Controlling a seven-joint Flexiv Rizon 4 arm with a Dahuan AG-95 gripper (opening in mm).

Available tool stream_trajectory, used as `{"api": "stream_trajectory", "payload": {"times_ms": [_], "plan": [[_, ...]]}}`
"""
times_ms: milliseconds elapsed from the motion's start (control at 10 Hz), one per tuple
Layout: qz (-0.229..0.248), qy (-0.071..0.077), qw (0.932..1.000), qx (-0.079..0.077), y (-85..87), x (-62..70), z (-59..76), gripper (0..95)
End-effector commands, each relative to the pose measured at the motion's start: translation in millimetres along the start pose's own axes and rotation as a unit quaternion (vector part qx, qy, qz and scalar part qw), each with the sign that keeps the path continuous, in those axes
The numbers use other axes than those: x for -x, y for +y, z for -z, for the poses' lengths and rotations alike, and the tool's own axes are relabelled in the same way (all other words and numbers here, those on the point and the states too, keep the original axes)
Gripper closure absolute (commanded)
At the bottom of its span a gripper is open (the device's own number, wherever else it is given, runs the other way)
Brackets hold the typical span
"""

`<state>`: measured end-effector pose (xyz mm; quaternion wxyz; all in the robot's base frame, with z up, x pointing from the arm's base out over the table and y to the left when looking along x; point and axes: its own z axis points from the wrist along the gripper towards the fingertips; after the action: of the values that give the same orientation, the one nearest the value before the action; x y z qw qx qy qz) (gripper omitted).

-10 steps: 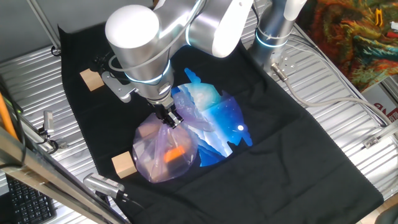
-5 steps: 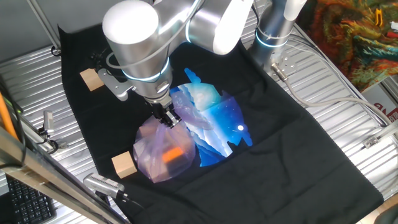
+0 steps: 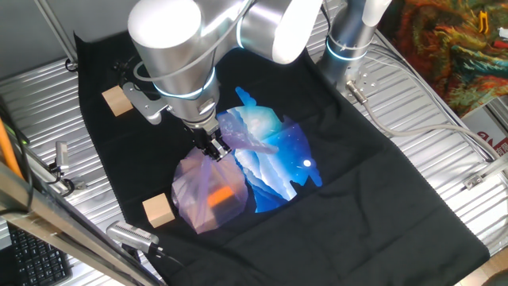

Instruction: Pick up a bag of things

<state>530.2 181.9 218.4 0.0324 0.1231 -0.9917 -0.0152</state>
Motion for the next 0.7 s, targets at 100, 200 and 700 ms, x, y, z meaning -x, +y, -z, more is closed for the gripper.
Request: {"api": "stream_trajectory", "payload": {"times_ms": [100,200,700], "plan": [[-0.001,-0.002,1.0,-0.001,-0.7,-0.1,2.2,95.0],[-0.002,-0.006,1.0,-0.003,-1.0,0.7,4.5,95.0],[-0.001,-0.015,0.9999,-0.008,-0.5,0.7,10.2,95.0]]}}
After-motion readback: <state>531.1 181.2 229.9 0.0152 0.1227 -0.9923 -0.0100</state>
